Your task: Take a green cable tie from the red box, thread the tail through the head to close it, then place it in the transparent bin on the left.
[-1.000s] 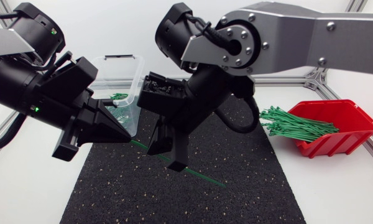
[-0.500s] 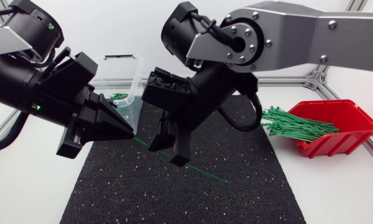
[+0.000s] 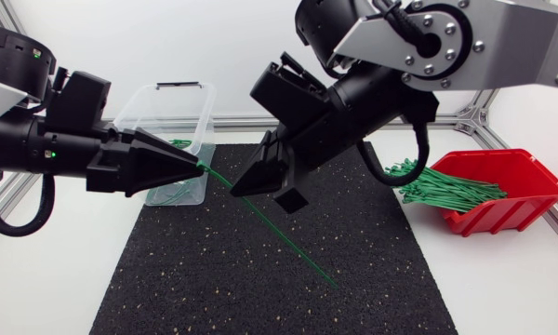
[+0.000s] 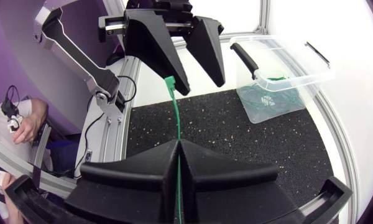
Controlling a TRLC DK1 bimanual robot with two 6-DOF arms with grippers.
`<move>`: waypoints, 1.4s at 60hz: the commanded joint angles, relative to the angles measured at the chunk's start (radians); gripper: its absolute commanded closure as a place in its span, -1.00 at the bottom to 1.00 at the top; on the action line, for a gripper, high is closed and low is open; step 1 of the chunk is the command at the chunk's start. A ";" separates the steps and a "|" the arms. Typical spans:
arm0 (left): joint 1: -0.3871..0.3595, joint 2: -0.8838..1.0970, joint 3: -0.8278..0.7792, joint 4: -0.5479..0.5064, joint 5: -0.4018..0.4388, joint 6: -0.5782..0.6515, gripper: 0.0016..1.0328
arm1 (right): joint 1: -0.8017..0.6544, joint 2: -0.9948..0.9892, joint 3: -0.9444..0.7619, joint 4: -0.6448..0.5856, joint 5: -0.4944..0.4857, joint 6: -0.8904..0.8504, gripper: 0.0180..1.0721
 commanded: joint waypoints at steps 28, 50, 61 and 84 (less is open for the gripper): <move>0.035 -0.080 -0.274 0.916 0.164 -0.767 -0.16 | -0.138 0.014 -0.005 0.135 -0.235 0.235 0.89; -0.034 0.049 -0.248 0.979 0.162 -0.870 -0.16 | -0.184 0.094 0.025 0.190 -0.363 0.384 0.89; -0.040 0.103 -0.217 0.997 0.162 -0.875 -0.16 | -0.187 0.123 0.033 0.215 -0.388 0.443 0.89; -0.029 0.150 -0.192 1.026 0.162 -0.901 -0.06 | -0.199 0.169 0.001 0.344 -0.443 0.554 0.89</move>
